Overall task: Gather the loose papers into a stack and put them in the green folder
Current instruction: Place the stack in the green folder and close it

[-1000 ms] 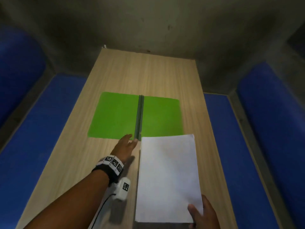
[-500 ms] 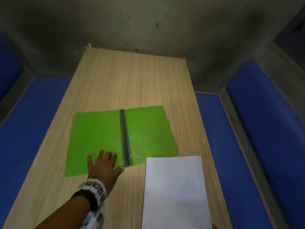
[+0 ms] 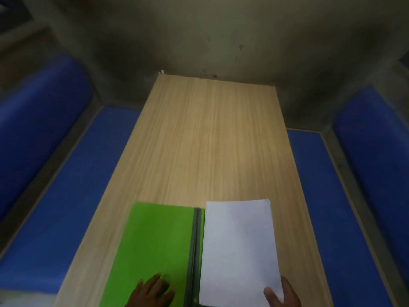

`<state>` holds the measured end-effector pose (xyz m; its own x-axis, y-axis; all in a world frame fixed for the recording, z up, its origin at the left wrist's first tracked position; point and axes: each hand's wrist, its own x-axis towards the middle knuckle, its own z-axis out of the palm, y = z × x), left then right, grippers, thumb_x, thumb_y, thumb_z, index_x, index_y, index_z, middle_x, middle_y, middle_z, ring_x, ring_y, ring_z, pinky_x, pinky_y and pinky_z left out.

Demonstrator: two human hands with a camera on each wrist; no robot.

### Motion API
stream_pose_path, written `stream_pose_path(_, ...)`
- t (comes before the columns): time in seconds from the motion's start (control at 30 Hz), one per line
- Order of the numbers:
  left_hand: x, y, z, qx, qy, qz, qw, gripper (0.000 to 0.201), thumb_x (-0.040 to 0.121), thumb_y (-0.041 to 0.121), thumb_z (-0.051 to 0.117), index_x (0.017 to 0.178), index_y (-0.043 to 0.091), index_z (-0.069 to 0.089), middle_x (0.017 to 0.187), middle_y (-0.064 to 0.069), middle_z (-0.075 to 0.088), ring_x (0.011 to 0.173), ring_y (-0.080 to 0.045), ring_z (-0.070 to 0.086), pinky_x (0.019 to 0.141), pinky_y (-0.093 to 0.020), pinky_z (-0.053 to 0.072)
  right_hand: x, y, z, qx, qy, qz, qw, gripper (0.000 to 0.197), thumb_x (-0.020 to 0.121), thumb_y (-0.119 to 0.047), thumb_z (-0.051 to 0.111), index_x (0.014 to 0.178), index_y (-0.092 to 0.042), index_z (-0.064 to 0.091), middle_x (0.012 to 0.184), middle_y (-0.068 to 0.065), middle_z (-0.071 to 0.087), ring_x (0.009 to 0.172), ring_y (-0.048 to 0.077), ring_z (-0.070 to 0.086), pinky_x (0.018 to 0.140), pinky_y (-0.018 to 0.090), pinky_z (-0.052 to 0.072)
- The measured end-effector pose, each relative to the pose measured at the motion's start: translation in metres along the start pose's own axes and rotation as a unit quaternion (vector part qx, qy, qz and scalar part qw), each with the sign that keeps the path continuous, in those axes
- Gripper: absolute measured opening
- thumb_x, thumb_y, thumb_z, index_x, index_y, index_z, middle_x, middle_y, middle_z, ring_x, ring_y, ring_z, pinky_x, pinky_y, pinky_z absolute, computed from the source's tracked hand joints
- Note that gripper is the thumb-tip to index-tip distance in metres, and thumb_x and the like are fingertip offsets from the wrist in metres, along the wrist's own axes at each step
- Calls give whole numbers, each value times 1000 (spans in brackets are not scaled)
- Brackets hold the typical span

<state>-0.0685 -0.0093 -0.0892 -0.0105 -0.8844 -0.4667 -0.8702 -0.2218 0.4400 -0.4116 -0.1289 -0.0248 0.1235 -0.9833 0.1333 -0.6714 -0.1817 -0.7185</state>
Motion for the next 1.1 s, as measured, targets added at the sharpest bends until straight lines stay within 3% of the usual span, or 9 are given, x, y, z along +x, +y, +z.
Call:
stream_pose_path(0.07,-16,-17,-2,-42,-34,-23,998,30,95,59,29,106,54,56,110,16,51,93,-17,74,56,-43,60,-20,-12,21,17,-33,106,994,77,76,-29,68,142,-47,33,147,-36,31,137,-16,20,100,1,15)
stream_pose_path(0.13,-25,-28,-1,-89,-101,-75,988,30,80,65,46,109,64,50,112,24,54,106,-11,67,69,-41,61,-34,-11,34,47,-106,253,960,64,78,3,71,137,-4,48,144,11,48,139,26,36,93,8,17)
stream_pose_path(0.2,-40,-51,13,-19,-68,-67,995,31,74,77,53,104,74,49,124,27,55,118,-8,61,100,-36,50,-40,-11,34,75,-137,298,942,61,77,11,70,133,10,47,141,26,46,136,38,36,93,9,15)
stream_pose_path(0.27,-49,-73,21,-89,16,-131,987,53,68,81,56,114,54,61,126,14,60,113,-22,67,104,-28,44,-48,-5,37,66,-169,319,930,60,80,8,68,135,9,44,138,24,49,129,37,43,97,16,24)
stream_pose_path(0.37,-62,-68,-18,-143,64,-277,948,89,58,79,62,130,28,56,130,-9,57,114,-39,60,94,-45,50,-46,-12,37,92,-170,386,902,50,86,4,62,133,5,46,117,18,57,86,22,56,66,14,45)
stream_pose_path(0.5,-62,-44,-53,-118,29,-405,906,112,55,74,74,145,22,31,142,-14,38,130,-38,41,103,-52,42,-43,-4,37,65,-216,375,899,65,86,-2,65,143,4,33,144,18,44,130,29,44,108,26,27)
stream_pose_path(0.7,-44,-75,-37,-196,25,-410,890,106,37,67,82,124,12,54,122,-18,63,110,-36,62,93,-42,51,-45,9,34,54,-258,364,893,59,82,-6,70,136,-2,46,135,15,56,109,22,54,102,28,38)
stream_pose_path(0.87,-57,-50,-71,-312,115,-335,882,53,91,29,69,132,-1,55,131,-17,61,118,-35,59,82,-30,39,-48,18,24,51,-243,330,911,83,78,-1,73,146,-9,27,139,12,48,112,17,47,108,37,36)
stream_pose_path(1.1,-69,-73,-68,-387,175,-267,865,65,77,64,67,126,22,59,119,-1,71,103,-27,69,92,-53,54,-48,18,26,63,-271,305,911,83,80,2,70,148,-11,23,132,1,43,121,17,43,111,34,31)
